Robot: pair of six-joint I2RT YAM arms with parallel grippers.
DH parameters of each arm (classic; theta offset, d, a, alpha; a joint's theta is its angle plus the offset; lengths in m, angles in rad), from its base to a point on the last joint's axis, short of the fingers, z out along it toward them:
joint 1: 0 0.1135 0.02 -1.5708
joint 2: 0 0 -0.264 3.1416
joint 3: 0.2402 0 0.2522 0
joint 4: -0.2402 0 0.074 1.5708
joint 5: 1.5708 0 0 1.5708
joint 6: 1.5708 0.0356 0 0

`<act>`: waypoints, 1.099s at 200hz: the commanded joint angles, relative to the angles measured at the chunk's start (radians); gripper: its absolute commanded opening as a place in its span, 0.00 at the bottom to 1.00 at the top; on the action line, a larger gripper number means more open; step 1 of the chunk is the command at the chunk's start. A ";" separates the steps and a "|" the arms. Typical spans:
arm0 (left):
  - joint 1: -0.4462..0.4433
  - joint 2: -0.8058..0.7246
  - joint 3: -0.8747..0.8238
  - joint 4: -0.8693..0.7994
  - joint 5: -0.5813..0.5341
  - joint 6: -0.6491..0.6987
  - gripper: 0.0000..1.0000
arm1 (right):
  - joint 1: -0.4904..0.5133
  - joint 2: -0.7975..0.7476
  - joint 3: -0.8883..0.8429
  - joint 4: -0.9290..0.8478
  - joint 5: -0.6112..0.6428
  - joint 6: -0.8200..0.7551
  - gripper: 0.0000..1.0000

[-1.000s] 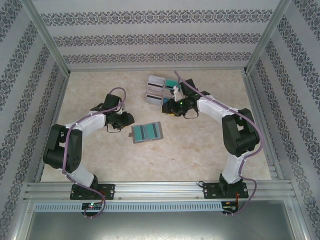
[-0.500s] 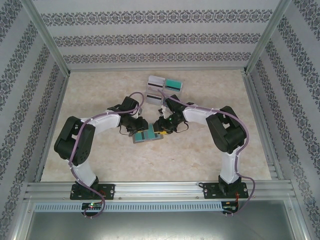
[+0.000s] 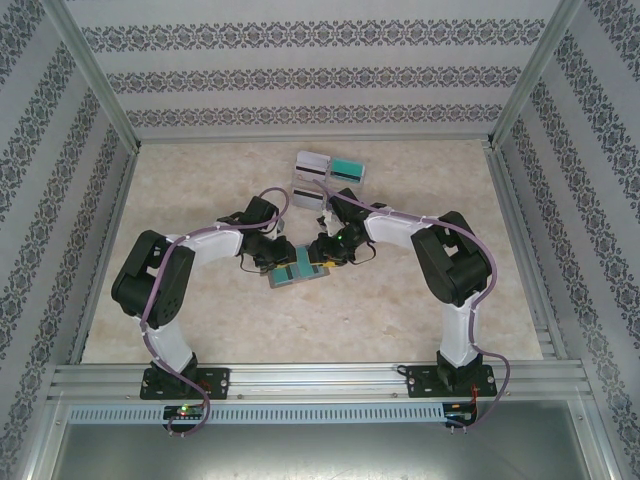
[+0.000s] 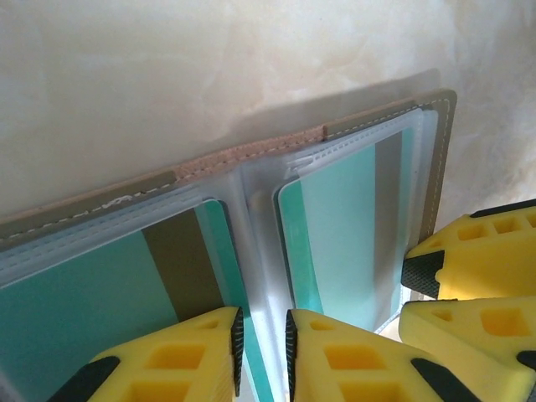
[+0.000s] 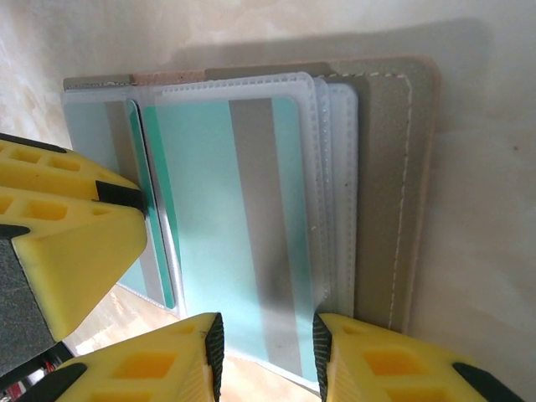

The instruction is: Put the credit cards into the card holder

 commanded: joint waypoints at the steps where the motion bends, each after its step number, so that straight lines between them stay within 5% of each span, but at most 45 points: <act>1: -0.010 0.021 -0.018 0.030 0.005 -0.013 0.22 | 0.003 -0.006 0.025 -0.069 0.082 -0.041 0.37; 220: -0.011 0.026 -0.041 0.068 0.012 -0.026 0.19 | 0.015 0.014 0.031 -0.044 0.027 -0.019 0.38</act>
